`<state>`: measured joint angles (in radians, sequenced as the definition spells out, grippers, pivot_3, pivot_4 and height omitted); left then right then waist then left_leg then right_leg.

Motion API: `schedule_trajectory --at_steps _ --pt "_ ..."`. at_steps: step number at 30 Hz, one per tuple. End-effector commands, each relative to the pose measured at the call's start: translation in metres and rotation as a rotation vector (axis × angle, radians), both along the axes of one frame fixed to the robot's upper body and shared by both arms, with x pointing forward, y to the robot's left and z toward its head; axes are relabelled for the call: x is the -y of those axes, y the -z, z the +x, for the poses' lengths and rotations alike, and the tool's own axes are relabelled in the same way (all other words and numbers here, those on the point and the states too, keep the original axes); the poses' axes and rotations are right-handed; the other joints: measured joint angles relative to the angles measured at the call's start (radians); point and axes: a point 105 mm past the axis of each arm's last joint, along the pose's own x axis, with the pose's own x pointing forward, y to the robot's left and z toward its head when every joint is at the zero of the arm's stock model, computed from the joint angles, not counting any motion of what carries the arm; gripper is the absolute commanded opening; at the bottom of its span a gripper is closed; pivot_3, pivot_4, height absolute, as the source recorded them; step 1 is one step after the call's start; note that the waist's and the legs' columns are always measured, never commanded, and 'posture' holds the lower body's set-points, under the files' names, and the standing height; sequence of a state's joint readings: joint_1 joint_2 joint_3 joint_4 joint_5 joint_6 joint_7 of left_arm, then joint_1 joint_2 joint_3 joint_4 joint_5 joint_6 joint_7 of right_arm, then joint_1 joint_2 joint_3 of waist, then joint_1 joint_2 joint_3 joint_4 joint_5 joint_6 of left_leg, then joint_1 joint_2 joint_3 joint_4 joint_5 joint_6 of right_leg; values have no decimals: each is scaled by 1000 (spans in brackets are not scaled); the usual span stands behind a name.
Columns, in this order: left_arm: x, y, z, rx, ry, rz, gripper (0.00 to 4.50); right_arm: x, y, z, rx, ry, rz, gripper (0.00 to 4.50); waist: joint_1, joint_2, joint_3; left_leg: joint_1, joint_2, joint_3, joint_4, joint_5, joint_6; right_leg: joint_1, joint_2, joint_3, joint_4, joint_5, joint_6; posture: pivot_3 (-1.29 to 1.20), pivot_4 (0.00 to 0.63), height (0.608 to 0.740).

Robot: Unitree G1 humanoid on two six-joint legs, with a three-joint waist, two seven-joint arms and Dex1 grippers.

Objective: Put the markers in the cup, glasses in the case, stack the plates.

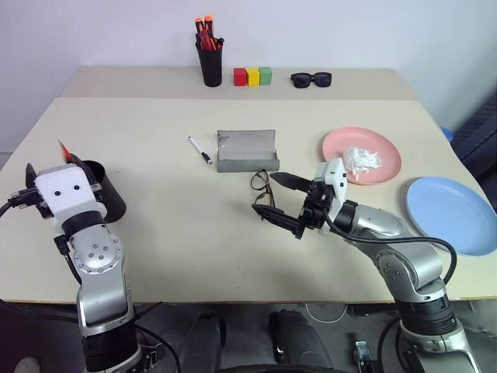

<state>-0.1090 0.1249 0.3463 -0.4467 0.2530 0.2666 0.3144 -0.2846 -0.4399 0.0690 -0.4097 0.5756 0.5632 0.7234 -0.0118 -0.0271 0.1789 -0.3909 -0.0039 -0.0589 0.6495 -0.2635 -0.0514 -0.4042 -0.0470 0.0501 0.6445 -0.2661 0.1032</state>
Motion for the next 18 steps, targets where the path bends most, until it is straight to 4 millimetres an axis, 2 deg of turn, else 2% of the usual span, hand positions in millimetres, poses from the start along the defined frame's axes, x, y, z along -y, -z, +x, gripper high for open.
schedule_trajectory --at_steps 1,4,8,11,13,14,16,18 --pt "2 -7 -4 29 -9 23 3170 -5 -11 -5 44 -28 25 4500 0 0 0 0 0 0 0 0 0 0 0 0 0 0 0 0 150 740" --pt "3 -8 -2 34 -1 20 3170 -5 -11 -5 43 -28 25 4500 0 0 0 0 0 0 0 0 0 0 0 0 0 0 0 0 150 740" --pt "26 -30 14 77 134 47 3170 -3 -12 -3 44 -17 28 4500 3 0 0 0 0 0 0 0 0 0 0 -1 0 0 0 0 150 740" --pt "77 -66 41 115 413 105 3170 4 -16 4 51 31 51 4500 5 -1 1 0 0 0 1 0 0 1 0 -1 0 0 0 0 150 740" --pt "93 -73 52 100 506 90 3170 6 -19 8 54 52 63 4500 3 -1 1 -1 -1 0 2 0 0 1 0 -1 0 0 0 0 150 740" --pt "99 -70 61 54 541 56 3170 7 -20 10 56 63 69 4500 -1 0 0 -1 -1 0 2 0 0 1 0 -1 -1 0 0 0 150 740" --pt "110 -53 86 -98 580 -65 3702 10 -22 14 61 89 81 4500 -5 0 0 0 -1 1 0 0 0 1 0 0 -2 0 0 0 150 740" --pt "123 -33 106 -246 598 -205 4449 11 -22 16 64 104 83 4500 -5 0 0 0 -1 0 0 0 0 0 1 0 0 0 0 0 150 740"
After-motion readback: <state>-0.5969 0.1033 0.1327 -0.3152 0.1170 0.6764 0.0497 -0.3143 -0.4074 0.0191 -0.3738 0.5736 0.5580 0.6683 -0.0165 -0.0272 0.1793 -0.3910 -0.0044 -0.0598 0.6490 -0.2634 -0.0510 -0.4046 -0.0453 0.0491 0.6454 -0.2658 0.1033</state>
